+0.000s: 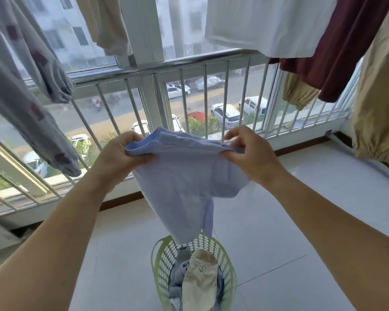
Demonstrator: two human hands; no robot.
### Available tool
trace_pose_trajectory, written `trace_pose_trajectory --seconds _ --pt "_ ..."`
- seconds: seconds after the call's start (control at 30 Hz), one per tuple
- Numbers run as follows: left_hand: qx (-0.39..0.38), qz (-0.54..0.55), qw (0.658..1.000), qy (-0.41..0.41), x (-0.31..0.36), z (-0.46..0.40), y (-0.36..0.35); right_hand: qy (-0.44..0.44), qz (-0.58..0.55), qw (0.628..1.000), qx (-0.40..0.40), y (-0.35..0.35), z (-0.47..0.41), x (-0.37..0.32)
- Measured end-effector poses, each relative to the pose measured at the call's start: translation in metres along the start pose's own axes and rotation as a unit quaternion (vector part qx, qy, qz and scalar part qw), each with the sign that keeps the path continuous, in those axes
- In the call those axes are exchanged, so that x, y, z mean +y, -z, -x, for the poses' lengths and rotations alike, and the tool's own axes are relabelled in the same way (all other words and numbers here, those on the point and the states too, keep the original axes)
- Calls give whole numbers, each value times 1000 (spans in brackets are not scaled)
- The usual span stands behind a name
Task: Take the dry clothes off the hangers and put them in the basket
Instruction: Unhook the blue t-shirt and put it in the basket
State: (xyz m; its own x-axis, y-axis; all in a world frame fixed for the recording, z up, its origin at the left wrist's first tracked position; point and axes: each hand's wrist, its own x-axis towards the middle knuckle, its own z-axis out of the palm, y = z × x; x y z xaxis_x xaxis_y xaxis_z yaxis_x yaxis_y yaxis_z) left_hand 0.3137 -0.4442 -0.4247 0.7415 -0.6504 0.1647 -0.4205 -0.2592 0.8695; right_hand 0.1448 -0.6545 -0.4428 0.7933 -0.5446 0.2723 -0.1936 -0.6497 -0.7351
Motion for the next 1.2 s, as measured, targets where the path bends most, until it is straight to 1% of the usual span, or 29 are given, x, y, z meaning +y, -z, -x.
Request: trace_pose_trajectory --seconds 0.07,0.13,0.23,0.3,0.37,0.43,0.5,0.63,0.7,0.83,0.97,1.07,1.2 --pt "-25 -58 998 10 -5 -2 -3 9 61 997 -43 3 -7 3" --pt "-53 -73 996 22 -9 -2 -11 23 165 984 -68 2 -13 8" --pt "-69 -79 994 37 -15 -1 -24 54 330 940 -62 -2 -18 15" --pt "-70 -90 992 50 -21 -2 -34 54 377 922 -76 -8 -19 19" --pt "-72 -112 989 64 -28 -2 -42 23 390 914 -106 -15 -20 23" --pt "-79 -144 984 76 -37 -2 -49 -22 380 914 -142 -23 -21 27" --pt "-93 -159 979 88 -48 2 -55 -46 360 914 -178 -32 -19 35" --pt "-123 -158 970 140 -88 15 -70 -93 310 910 -259 -63 -9 62" --pt "-139 -166 964 156 -111 22 -78 -113 289 909 -279 -83 -3 78" --pt "-178 -151 951 202 -154 36 -95 -94 253 905 -328 -124 10 106" --pt "-201 -186 937 218 -199 50 -110 -69 231 895 -376 -165 26 131" --pt "-206 -197 931 227 -229 56 -117 -60 219 896 -382 -193 38 150" --pt "-199 -192 929 246 -279 64 -130 -103 147 912 -370 -243 52 180"
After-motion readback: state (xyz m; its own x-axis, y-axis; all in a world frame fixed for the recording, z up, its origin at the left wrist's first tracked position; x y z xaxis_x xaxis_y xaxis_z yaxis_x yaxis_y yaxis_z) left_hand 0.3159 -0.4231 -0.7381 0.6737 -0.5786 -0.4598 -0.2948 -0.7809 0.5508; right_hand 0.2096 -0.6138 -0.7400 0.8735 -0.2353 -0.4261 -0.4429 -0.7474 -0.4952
